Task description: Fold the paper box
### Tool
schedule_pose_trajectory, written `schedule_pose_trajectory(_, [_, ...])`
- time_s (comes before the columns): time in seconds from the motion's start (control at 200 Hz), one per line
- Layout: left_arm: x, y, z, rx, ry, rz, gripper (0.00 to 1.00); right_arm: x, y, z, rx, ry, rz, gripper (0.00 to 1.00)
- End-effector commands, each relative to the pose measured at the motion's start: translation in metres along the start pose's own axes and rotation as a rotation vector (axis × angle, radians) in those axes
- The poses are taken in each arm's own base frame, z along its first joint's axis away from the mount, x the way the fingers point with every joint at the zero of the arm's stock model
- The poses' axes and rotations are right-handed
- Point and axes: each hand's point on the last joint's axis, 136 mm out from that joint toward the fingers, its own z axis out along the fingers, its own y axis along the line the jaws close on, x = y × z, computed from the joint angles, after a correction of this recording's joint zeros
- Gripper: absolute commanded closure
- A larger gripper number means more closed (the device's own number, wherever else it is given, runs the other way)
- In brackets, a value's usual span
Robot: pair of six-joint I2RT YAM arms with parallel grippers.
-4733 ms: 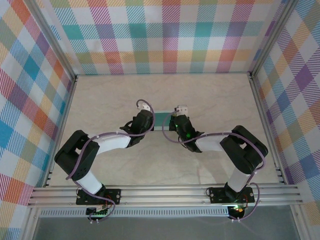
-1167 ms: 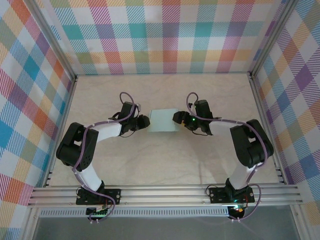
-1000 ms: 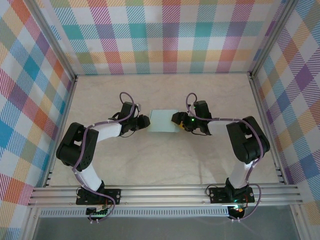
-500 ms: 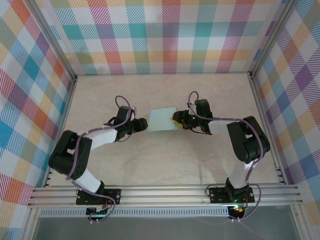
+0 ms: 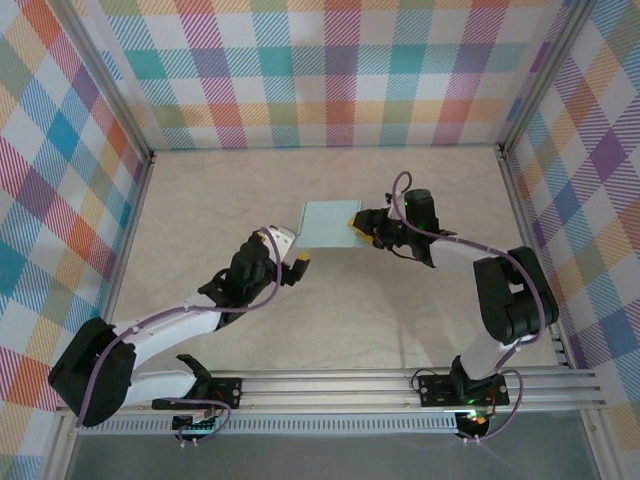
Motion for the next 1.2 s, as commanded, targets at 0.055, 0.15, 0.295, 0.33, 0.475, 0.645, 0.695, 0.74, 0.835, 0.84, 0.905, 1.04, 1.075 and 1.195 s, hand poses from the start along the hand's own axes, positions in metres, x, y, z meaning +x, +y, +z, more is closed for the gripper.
schedule_pose_trajectory(0.055, [-0.027, 0.0, -0.018, -0.14, -0.133, 0.408, 0.05, -0.001, 0.02, -0.022, -0.059, 0.005, -0.008, 0.55])
schedule_pose_trajectory(0.15, [-0.028, -0.004, -0.019, -0.215, -0.131, 0.527, 0.02, 0.0, 0.027, -0.032, -0.074, 0.001, -0.011, 0.55])
schedule_pose_trajectory(0.295, [-0.034, -0.015, -0.014, -0.362, -0.153, 0.747, 0.0, 0.003, 0.036, -0.04, -0.085, 0.004, -0.026, 0.55])
schedule_pose_trajectory(0.33, [-0.035, -0.019, -0.012, -0.382, -0.158, 0.789, 0.0, 0.005, 0.038, -0.042, -0.093, 0.009, -0.028, 0.55])
schedule_pose_trajectory(0.475, [-0.051, -0.028, -0.005, -0.476, -0.213, 0.852, 0.0, 0.012, 0.045, -0.045, -0.127, 0.036, -0.035, 0.54])
schedule_pose_trajectory(0.645, [-0.061, -0.035, 0.007, -0.505, -0.244, 0.872, 0.02, 0.02, 0.048, -0.048, -0.152, 0.064, -0.043, 0.54])
schedule_pose_trajectory(0.695, [-0.063, -0.037, 0.01, -0.504, -0.249, 0.873, 0.03, 0.021, 0.048, -0.049, -0.153, 0.066, -0.043, 0.54])
schedule_pose_trajectory(0.74, [-0.064, -0.037, 0.012, -0.501, -0.254, 0.871, 0.03, 0.023, 0.049, -0.05, -0.155, 0.066, -0.045, 0.54])
schedule_pose_trajectory(0.835, [-0.064, -0.037, 0.017, -0.494, -0.256, 0.88, 0.1, 0.025, 0.05, -0.053, -0.162, 0.066, -0.046, 0.54])
schedule_pose_trajectory(0.84, [-0.064, -0.037, 0.017, -0.495, -0.254, 0.881, 0.11, 0.025, 0.05, -0.053, -0.163, 0.066, -0.047, 0.54])
schedule_pose_trajectory(0.905, [-0.062, -0.036, 0.019, -0.492, -0.252, 0.888, 0.15, 0.026, 0.052, -0.055, -0.167, 0.065, -0.05, 0.54])
schedule_pose_trajectory(1.04, [-0.061, -0.037, 0.02, -0.481, -0.258, 0.892, 0.23, 0.029, 0.054, -0.058, -0.169, 0.063, -0.055, 0.54])
schedule_pose_trajectory(1.075, [-0.061, -0.037, 0.021, -0.479, -0.255, 0.893, 0.26, 0.029, 0.055, -0.059, -0.17, 0.064, -0.055, 0.54])
schedule_pose_trajectory(1.195, [-0.058, -0.038, 0.021, -0.471, -0.252, 0.891, 0.37, 0.03, 0.057, -0.06, -0.175, 0.066, -0.059, 0.54])
